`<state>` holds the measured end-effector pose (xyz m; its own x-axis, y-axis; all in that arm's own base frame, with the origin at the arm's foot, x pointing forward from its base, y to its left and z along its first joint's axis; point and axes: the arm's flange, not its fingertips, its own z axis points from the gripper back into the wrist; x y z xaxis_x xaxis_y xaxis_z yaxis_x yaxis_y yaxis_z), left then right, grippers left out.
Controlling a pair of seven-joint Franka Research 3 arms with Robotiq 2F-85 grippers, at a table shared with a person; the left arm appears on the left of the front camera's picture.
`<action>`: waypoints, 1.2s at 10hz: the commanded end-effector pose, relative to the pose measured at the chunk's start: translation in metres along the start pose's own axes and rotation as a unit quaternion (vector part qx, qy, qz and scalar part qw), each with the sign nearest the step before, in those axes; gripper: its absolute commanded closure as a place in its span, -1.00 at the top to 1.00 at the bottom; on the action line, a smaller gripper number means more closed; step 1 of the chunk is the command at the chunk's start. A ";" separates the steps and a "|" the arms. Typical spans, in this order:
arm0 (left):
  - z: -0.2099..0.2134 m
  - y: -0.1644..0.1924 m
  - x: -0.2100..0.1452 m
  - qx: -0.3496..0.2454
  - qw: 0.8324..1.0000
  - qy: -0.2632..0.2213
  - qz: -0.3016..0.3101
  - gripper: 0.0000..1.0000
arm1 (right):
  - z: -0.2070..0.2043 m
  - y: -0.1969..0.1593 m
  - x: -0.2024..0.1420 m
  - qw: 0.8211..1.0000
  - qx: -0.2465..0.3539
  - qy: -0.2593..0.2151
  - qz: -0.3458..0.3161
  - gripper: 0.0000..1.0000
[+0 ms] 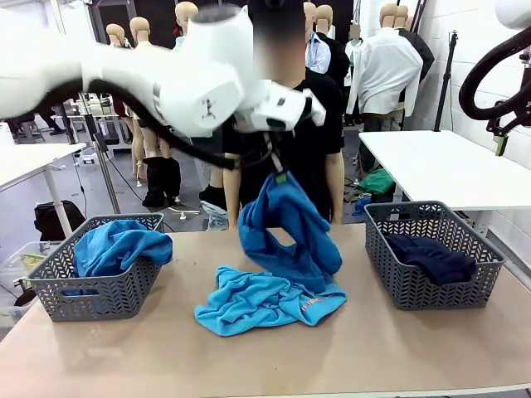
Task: Sort the tops and bottoms.
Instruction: Lift clothes from the center of the table with your left hand, then sort the clothes according to human instructions.
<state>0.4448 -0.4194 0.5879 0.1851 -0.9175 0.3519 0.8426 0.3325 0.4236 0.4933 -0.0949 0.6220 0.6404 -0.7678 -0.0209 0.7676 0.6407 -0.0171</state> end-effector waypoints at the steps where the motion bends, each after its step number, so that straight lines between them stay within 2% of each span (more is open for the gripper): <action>1: 0.051 0.006 0.034 0.059 0.998 -0.027 0.008 -1.00 | 0.001 -0.001 0.000 1.000 -0.008 -0.003 0.001 1.00; 5: 0.169 -0.005 0.085 0.174 0.980 -0.099 0.025 -1.00 | 0.001 -0.001 0.000 1.000 -0.008 -0.003 0.001 1.00; 7: 0.214 -0.024 0.092 0.217 0.969 -0.117 0.029 -1.00 | 0.001 -0.001 0.000 1.000 -0.008 -0.003 0.001 1.00; 9: 0.219 -0.046 0.076 0.229 0.967 -0.108 0.008 -1.00 | 0.001 -0.001 0.000 1.000 -0.008 -0.003 0.001 1.00; 10: 0.224 -0.025 0.089 0.206 0.970 -0.127 0.016 -1.00 | 0.001 -0.001 0.000 1.000 -0.008 -0.003 0.001 1.00; 12: 0.224 -0.025 0.089 0.206 0.970 -0.127 0.016 -1.00 | 0.001 -0.001 0.000 1.000 -0.008 -0.003 0.001 1.00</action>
<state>0.3238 -0.4641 0.7886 0.0376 -0.8516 0.5229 0.5522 0.4538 0.6994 0.4933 -0.0948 0.6221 0.6405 -0.7677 -0.0211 0.7675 0.6408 -0.0173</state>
